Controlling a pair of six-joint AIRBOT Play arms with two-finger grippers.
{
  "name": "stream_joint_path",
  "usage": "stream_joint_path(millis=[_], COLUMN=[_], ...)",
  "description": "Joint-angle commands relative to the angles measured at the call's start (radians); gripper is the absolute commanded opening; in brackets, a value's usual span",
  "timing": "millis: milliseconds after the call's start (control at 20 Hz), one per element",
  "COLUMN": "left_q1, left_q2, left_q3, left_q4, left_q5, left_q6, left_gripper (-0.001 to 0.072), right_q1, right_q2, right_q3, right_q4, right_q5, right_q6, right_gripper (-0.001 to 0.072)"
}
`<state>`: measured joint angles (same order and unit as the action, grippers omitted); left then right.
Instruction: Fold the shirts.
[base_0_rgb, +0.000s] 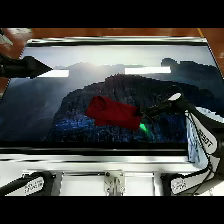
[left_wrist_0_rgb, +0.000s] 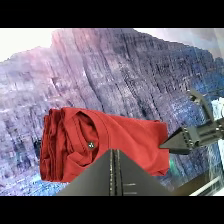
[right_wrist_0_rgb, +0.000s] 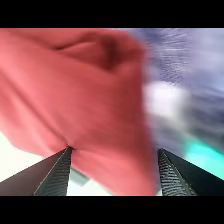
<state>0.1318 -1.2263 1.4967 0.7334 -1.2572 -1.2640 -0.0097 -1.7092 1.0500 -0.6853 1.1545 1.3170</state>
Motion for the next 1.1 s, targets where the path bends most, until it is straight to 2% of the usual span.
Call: stream_joint_path(millis=[0,50,100,200,250,450,600,800,1050], left_q1=[-0.015,-0.021,-0.025,-0.035,-0.040,-0.051,-0.051,-0.051,-0.051], left_q2=[0.000,0.000,0.000,0.000,0.000,0.000,0.000,0.000,0.000], left_q3=[0.000,0.000,0.000,0.000,0.000,0.000,0.000,0.000,0.000], left_q4=[0.000,0.000,0.000,0.000,0.000,0.000,0.000,0.000,0.000], left_q5=[0.000,0.000,0.000,0.000,0.000,0.000,0.000,-0.003,-0.055], left_q6=[-0.005,-0.005,-0.005,-0.005,-0.005,-0.005,-0.005,-0.005,-0.004], left_gripper=[0.0041,0.0041,0.0041,0.0042,0.0041,0.0042,0.0041,0.0042,0.0042], right_q1=[0.038,0.038,0.035,0.017,-0.002,-0.155,-0.331,-0.595,-0.855], right_q2=[-0.030,-0.027,-0.016,0.039,0.077,0.240,0.323,0.381,0.410], right_q3=[0.004,0.020,0.040,0.099,0.139,0.319,0.440,0.538,0.552], right_q4=[0.120,0.131,0.133,0.130,0.124,0.045,-0.099,-0.169,-0.179], right_q5=[-0.047,-0.029,-0.006,0.042,0.056,0.067,0.126,0.258,0.241], right_q6=[-0.069,-0.077,-0.103,-0.183,-0.185,0.015,0.147,0.219,0.233], right_gripper=[0.0403,0.0192,0.0067,0.0068,0.0068,0.0067,0.0067,0.0067,0.0067])
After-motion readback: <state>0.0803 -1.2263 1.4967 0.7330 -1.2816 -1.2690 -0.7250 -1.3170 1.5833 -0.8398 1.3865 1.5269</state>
